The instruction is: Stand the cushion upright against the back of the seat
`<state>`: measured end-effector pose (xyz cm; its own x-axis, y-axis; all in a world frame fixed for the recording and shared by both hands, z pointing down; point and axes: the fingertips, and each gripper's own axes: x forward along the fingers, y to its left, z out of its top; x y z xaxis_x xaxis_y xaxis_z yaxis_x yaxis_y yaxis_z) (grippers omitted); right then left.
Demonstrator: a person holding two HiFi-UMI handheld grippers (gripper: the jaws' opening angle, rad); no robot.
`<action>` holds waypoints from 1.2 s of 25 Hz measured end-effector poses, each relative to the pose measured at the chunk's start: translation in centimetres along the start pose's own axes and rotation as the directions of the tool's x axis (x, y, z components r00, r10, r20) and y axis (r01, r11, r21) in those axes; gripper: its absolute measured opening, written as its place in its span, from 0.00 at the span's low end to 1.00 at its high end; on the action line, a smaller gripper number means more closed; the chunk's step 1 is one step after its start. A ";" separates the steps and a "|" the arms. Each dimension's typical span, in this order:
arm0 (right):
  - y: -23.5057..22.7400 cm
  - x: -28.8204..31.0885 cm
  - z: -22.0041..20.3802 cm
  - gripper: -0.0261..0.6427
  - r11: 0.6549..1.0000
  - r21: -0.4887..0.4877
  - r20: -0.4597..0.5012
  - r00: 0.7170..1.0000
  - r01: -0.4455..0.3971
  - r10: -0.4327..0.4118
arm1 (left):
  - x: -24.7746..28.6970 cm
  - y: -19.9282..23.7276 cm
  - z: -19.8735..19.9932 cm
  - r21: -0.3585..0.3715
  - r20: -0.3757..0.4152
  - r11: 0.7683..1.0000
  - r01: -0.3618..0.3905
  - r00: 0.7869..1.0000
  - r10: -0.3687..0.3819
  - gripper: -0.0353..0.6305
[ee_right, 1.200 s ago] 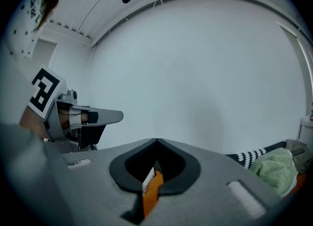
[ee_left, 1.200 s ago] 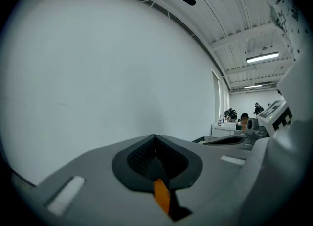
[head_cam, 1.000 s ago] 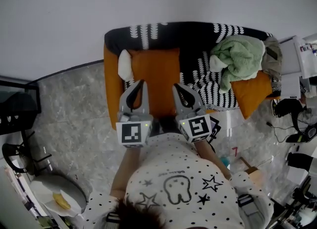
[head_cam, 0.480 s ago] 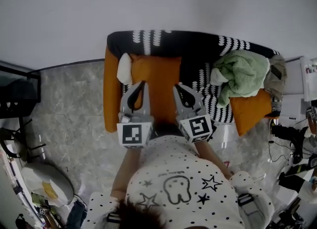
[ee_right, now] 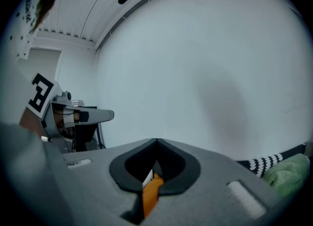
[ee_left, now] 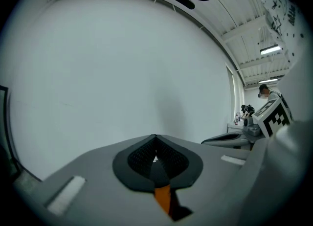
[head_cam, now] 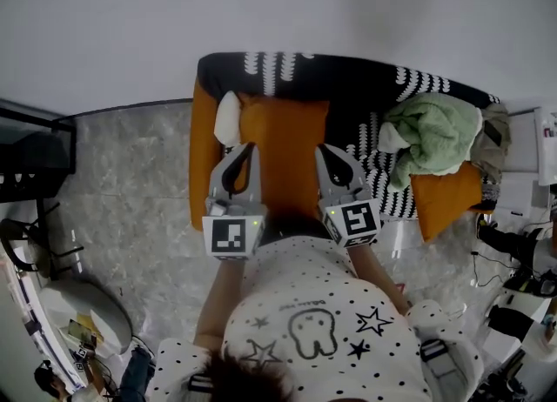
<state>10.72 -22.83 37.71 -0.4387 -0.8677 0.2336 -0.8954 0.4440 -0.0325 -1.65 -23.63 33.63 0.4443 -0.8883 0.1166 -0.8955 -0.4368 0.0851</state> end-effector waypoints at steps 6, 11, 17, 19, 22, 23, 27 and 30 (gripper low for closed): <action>1.7 0.2 0.3 0.04 1.000 -0.008 0.016 1.000 0.027 -0.027 | -0.1 1.6 0.2 0.010 0.034 0.999 0.037 0.999 -0.038 0.05; 0.0 -0.4 0.0 0.04 0.997 0.001 0.020 0.996 0.083 -0.083 | 1.4 0.5 -0.2 0.022 0.004 0.996 0.091 0.996 -0.091 0.05; -0.8 -1.9 -1.0 0.04 0.992 0.027 0.011 0.992 0.123 -0.124 | 2.8 0.4 -2.3 0.028 -0.007 0.995 0.091 0.996 -0.090 0.05; -1.0 -2.0 -1.6 0.04 0.991 0.038 0.000 0.992 0.127 -0.127 | 3.8 0.6 -3.3 0.025 -0.017 0.996 0.082 0.997 -0.082 0.05; -0.9 -1.9 -2.5 0.04 0.991 0.051 -0.018 0.992 0.127 -0.126 | 5.6 1.3 -5.3 0.014 -0.047 0.997 0.079 0.996 -0.078 0.17; -0.9 -1.8 -2.8 0.04 0.990 0.055 -0.023 0.992 0.129 -0.128 | 6.3 1.6 -6.2 0.010 -0.059 0.997 0.078 0.995 -0.077 0.17; -1.4 -1.4 -3.4 0.04 0.988 0.059 -0.041 0.990 0.139 -0.137 | 9.5 3.5 -10.0 -0.022 -0.099 0.998 0.052 0.994 -0.054 0.18; -1.9 -1.3 -4.0 0.04 0.990 0.059 -0.040 0.991 0.131 -0.129 | 11.7 4.8 -12.4 -0.035 -0.112 0.999 0.028 0.993 -0.031 0.19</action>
<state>13.26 -21.60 41.35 -0.3165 -0.9079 0.2747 -0.9480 0.3128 -0.0587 -0.45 -34.39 47.67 0.4722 -0.8526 0.2237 -0.8815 -0.4558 0.1232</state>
